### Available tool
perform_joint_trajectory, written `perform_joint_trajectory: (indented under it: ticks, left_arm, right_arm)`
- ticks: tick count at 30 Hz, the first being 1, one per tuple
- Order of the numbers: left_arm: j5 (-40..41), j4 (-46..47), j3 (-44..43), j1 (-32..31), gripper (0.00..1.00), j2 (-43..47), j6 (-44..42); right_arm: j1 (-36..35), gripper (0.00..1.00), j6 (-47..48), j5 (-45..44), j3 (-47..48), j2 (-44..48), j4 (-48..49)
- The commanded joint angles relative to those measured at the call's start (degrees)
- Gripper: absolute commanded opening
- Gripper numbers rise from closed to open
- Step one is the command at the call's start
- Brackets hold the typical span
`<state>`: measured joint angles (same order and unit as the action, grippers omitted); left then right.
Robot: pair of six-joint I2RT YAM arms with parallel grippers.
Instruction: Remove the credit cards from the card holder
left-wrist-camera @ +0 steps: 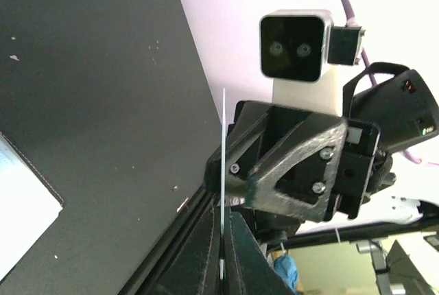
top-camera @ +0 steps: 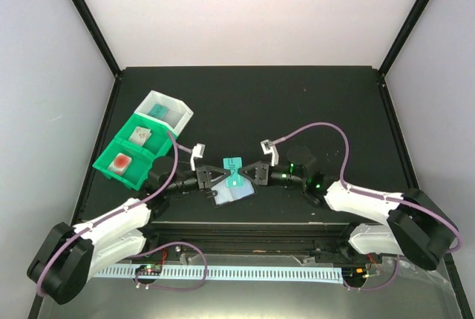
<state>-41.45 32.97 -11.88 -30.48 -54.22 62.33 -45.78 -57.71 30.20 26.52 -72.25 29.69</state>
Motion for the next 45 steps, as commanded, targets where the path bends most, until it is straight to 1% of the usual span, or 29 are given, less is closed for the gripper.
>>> perform_joint_trajectory:
  ticks: [1,2,7,10,12,14,17,21,24,30,33,39,41,43,45]
  left_arm:
    - [-5.0,0.1,-1.0,-0.1,0.01,1.4,-3.4]
    - [-6.0,-1.4,-1.6,-0.1,0.02,1.9,-4.5]
    - [-9.4,-8.4,-3.6,-0.1,0.01,4.6,-11.1]
    - [-12.5,-13.8,-5.3,-0.1,0.02,5.6,-16.0]
    - [-14.8,-18.4,-6.8,-0.1,0.02,5.4,-19.4]
    - [-16.8,-21.6,-7.9,-0.2,0.01,5.1,-21.8]
    - [-18.8,-23.9,-8.9,-0.2,0.02,5.0,-23.7]
    - [-19.3,-22.1,-8.4,-0.2,0.02,4.4,-22.7]
    - [-19.9,-20.8,-8.2,-0.1,0.02,3.6,-22.1]
    - [-20.5,-19.6,-7.6,-0.2,0.02,3.7,-21.4]
    - [-20.5,-19.5,-7.5,-0.2,0.02,3.9,-21.5]
    - [-20.2,-20.6,-7.6,-0.2,0.02,3.9,-21.7]
    - [-19.8,-21.0,-7.6,-0.1,0.02,3.9,-21.8]
    - [-19.1,-21.6,-7.8,-0.1,0.05,4.0,-21.8]
    - [-18.2,-22.6,-8.3,-0.2,0.14,4.5,-21.7]
  right_arm:
    - [-0.1,0.25,10.0,2.3,2.5,4.7,-6.5]
    - [-0.1,0.30,12.5,2.5,3.4,6.2,-9.8]
    - [0.2,0.45,24.5,3.2,9.0,11.0,-25.6]
    - [0.4,0.53,30.5,3.8,12.8,11.9,-34.2]
    - [0.4,0.56,34.1,5.1,15.5,11.6,-39.4]
    - [0.4,0.57,37.3,6.6,18.3,10.6,-43.7]
    - [0.4,0.56,41.5,7.9,21.7,8.6,-48.9]
    - [0.4,0.54,44.9,9.6,24.9,5.8,-53.1]
    - [0.4,0.52,45.2,10.8,25.3,4.1,-53.0]
    - [0.4,0.52,44.3,11.8,25.8,1.0,-51.6]
    - [0.4,0.44,44.3,13.3,25.9,0.1,-51.0]
    - [0.4,0.16,42.5,15.3,24.6,-0.8,-48.1]
    - [0.3,0.09,41.6,16.0,24.1,-0.5,-46.8]
    - [0.4,0.03,40.9,16.5,23.6,-0.1,-45.7]
    - [0.4,0.01,40.0,16.3,23.3,0.2,-44.9]
